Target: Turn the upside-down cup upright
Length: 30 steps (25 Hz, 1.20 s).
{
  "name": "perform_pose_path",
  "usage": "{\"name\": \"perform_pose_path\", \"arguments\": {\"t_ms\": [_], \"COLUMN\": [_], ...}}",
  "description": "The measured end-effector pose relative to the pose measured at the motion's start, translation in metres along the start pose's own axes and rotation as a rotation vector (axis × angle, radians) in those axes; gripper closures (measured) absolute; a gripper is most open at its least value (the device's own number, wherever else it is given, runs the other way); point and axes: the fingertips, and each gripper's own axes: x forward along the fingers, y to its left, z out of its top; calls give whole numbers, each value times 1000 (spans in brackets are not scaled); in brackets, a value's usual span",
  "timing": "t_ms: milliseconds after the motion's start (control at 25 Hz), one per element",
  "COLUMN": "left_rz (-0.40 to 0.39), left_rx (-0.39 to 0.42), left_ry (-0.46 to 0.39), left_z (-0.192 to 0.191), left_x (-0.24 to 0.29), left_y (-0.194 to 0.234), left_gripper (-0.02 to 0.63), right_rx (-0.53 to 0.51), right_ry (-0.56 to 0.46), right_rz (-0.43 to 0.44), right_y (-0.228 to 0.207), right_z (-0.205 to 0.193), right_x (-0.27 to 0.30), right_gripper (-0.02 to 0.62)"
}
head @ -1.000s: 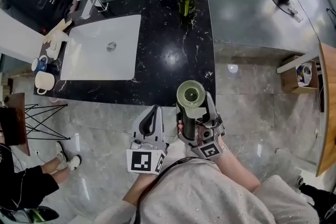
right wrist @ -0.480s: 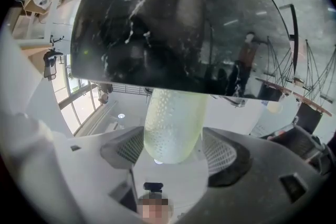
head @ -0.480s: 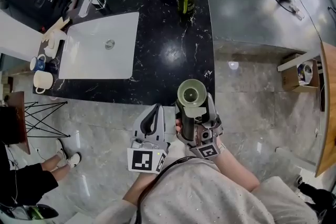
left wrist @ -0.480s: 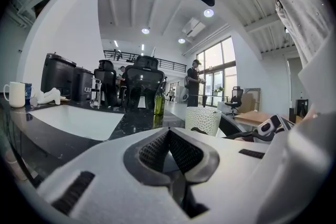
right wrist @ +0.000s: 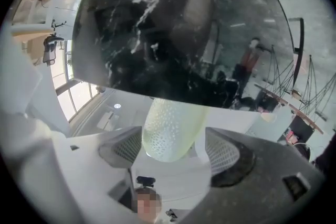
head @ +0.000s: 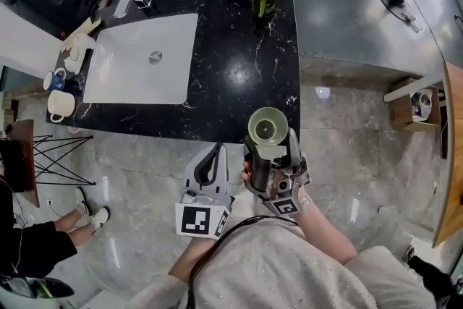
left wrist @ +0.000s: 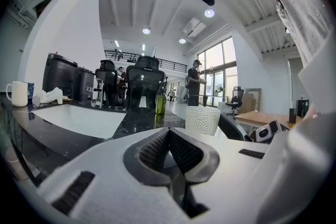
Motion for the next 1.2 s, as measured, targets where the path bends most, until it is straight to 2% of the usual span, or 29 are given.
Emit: {"name": "perform_pose_path", "arguments": {"t_ms": [160, 280, 360, 480, 600, 720, 760, 840, 880, 1040, 1200], "left_rz": [1, 1, -1, -3, -4, -9, -13, -25, -33, -73, -99], "left_rx": [-2, -3, -4, -7, -13, -26, -30, -38, -42, -67, -81], "left_ry": [0, -4, -5, -4, -6, -14, -18, -29, -34, -58, -77], "left_z": [0, -1, -2, -4, -8, -11, -12, -13, -13, -11, -6], "left_x": [-5, -8, -10, -14, -17, -18, -17, -15, -14, -8, -7], "left_y": [0, -1, -3, -6, -8, -13, -15, -21, -24, -40, -52], "left_gripper": [600, 601, 600, 600, 601, 601, 601, 600, 600, 601, 600], "right_rx": [-40, -111, -169, -261, -406, -615, -699, -893, -996, -1447, -1864], "right_ry": [33, 122, 181, 205, 283, 422, 460, 523, 553, 629, 646], "right_rz": [10, -16, -47, -106, -216, -367, -434, -569, -622, -781, -877], "right_y": [3, 1, -3, -7, -16, -25, -29, -32, -30, -17, -1], "right_z": [-5, -13, -20, -22, -34, -58, -62, -64, -66, -72, -72], "right_x": [-3, -5, -7, -12, -18, -29, -34, -42, -44, -41, -36], "right_gripper": [229, 224, 224, 224, 225, 237, 305, 503, 559, 580, 583]}}
